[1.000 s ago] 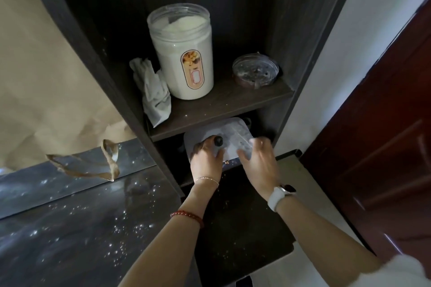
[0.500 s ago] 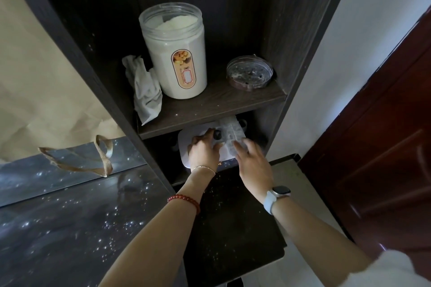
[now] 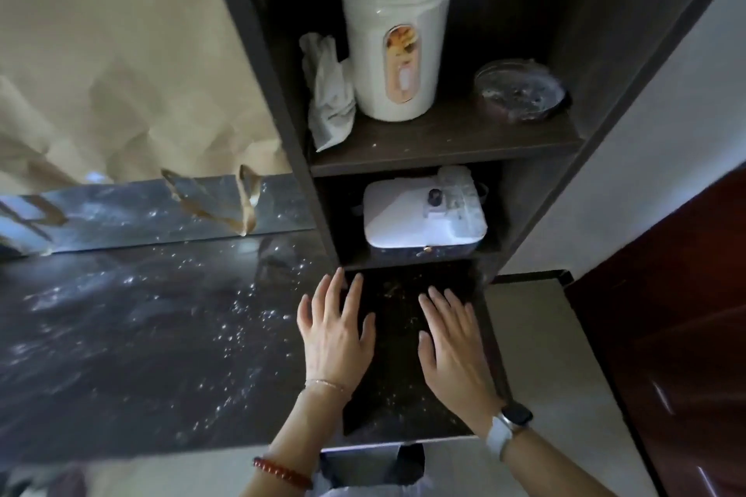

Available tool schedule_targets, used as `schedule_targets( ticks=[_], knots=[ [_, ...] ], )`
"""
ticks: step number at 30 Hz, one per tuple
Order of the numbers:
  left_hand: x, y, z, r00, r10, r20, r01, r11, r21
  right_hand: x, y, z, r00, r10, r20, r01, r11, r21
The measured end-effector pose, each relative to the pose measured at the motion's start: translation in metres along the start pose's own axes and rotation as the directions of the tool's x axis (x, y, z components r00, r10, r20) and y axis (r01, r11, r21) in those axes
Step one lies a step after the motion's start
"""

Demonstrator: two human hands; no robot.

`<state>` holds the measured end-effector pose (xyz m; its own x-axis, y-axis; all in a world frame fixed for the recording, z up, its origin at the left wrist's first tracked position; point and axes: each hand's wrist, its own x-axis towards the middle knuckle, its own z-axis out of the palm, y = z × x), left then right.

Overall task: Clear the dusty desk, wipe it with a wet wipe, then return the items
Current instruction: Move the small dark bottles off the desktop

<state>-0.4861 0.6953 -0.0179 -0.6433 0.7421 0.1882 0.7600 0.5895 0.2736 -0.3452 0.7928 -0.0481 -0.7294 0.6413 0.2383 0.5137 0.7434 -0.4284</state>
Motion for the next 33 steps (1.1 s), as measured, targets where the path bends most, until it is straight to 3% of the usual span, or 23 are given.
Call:
schedule_targets(
  ticks=[4,10,15,20,25,33],
  knots=[
    [-0.065,-0.072,-0.012,0.967,-0.235,0.094,0.228,0.970,0.078,-0.025,-0.043,0.033,0.975,-0.062,0.213,0.067,0.998,-0.015],
    [-0.131,-0.160,-0.059,0.863,-0.505,-0.009,0.505,0.862,0.039,-0.034,-0.139,0.077,0.926,-0.268,0.267,0.255,0.964,0.082],
    [-0.183,-0.234,-0.078,0.793,-0.610,-0.016,0.609,0.792,-0.041,-0.045,-0.235,0.123,0.865,-0.363,0.347,0.342,0.932,0.123],
    [-0.226,-0.330,-0.109,0.766,-0.643,-0.008,0.639,0.763,-0.097,-0.064,-0.337,0.167,0.825,-0.364,0.432,0.341,0.931,0.133],
    [-0.254,-0.417,-0.153,0.716,-0.693,-0.086,0.686,0.721,-0.100,-0.071,-0.427,0.196,0.755,-0.424,0.499,0.396,0.903,0.169],
    [-0.228,-0.527,-0.187,0.676,-0.729,-0.105,0.724,0.684,-0.087,-0.021,-0.503,0.242,0.718,-0.499,0.485,0.454,0.864,0.217]
  ],
)
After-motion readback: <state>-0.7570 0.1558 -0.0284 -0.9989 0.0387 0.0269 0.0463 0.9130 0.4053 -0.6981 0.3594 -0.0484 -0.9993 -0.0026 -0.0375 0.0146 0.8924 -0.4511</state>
